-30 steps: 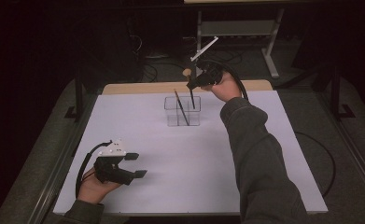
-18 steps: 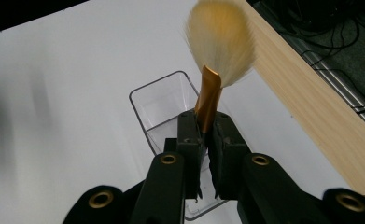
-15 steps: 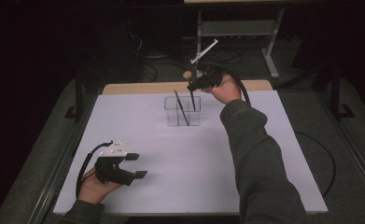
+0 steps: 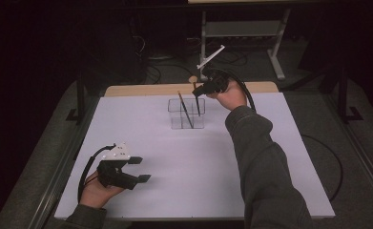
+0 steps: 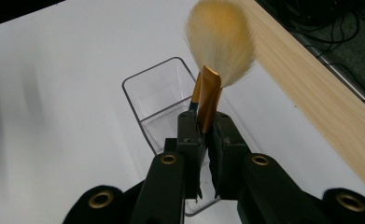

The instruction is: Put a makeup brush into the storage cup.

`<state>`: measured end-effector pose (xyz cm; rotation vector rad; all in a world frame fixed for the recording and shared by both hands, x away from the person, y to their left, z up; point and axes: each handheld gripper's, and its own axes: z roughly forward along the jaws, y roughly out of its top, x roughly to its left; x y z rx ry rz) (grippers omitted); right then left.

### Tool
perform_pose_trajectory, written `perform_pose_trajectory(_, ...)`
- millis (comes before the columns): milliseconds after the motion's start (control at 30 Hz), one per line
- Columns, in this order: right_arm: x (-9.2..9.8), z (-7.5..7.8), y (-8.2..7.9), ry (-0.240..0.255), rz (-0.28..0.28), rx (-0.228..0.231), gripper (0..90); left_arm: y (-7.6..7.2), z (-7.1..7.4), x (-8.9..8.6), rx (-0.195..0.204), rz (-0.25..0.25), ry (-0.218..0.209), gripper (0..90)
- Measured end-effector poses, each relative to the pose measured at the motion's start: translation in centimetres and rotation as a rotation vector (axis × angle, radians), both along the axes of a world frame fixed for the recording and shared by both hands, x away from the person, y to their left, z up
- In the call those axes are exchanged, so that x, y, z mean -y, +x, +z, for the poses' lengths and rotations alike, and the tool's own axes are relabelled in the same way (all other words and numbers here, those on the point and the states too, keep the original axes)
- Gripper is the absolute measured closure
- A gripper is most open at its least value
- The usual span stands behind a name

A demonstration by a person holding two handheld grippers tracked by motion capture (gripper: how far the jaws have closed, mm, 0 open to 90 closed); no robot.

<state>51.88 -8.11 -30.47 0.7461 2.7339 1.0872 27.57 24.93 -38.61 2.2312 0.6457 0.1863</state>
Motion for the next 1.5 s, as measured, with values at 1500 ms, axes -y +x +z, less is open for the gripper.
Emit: perform_pose_trajectory(1500,0.8,-3.2,-0.3,0.002,-0.036,-0.024,82.2,0.0,-0.1,0.0,-0.008,0.003,-0.002,27.5)
